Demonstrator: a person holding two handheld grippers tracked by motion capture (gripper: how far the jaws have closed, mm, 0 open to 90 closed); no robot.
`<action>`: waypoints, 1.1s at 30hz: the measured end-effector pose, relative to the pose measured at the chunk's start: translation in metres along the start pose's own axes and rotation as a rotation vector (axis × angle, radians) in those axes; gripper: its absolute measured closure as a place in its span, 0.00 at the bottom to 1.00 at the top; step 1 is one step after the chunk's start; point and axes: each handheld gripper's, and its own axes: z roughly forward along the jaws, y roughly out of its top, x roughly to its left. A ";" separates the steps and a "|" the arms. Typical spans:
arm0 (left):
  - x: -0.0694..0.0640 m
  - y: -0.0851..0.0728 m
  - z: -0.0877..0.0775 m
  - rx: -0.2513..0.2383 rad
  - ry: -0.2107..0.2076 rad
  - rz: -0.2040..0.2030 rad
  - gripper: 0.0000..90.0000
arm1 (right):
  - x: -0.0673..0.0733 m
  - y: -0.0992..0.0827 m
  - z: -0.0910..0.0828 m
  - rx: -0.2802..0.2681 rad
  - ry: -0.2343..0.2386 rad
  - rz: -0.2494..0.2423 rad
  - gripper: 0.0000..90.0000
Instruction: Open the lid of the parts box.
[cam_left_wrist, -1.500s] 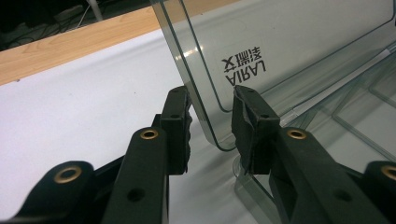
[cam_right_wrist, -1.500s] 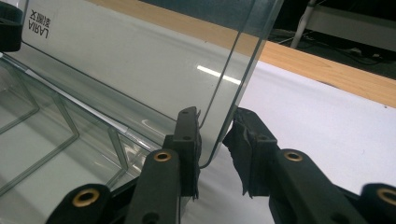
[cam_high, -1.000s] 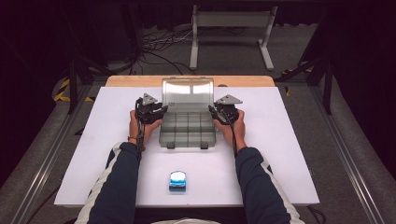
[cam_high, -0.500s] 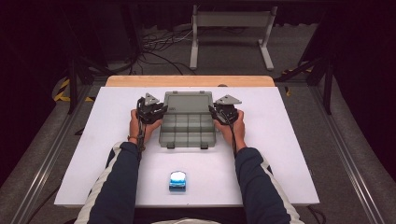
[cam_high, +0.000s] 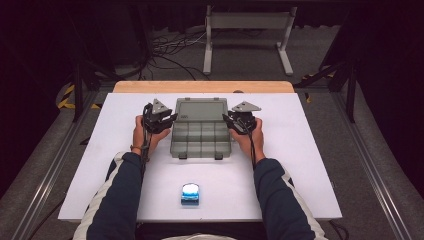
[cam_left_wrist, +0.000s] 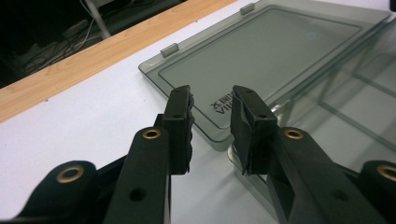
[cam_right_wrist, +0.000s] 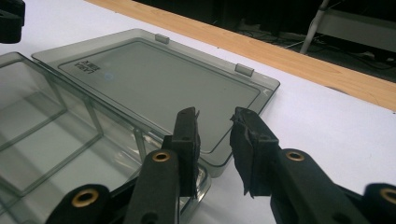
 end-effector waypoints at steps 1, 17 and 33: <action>0.000 0.000 -0.003 -0.005 -0.003 0.003 0.76 | 0.000 0.000 0.000 0.000 0.000 0.000 0.79; -0.005 0.000 -0.038 -0.035 -0.020 0.096 0.77 | 0.006 0.010 -0.032 -0.028 0.014 -0.099 0.77; -0.017 -0.003 -0.063 -0.060 -0.070 0.213 0.72 | 0.012 0.013 -0.046 -0.041 0.046 -0.145 0.75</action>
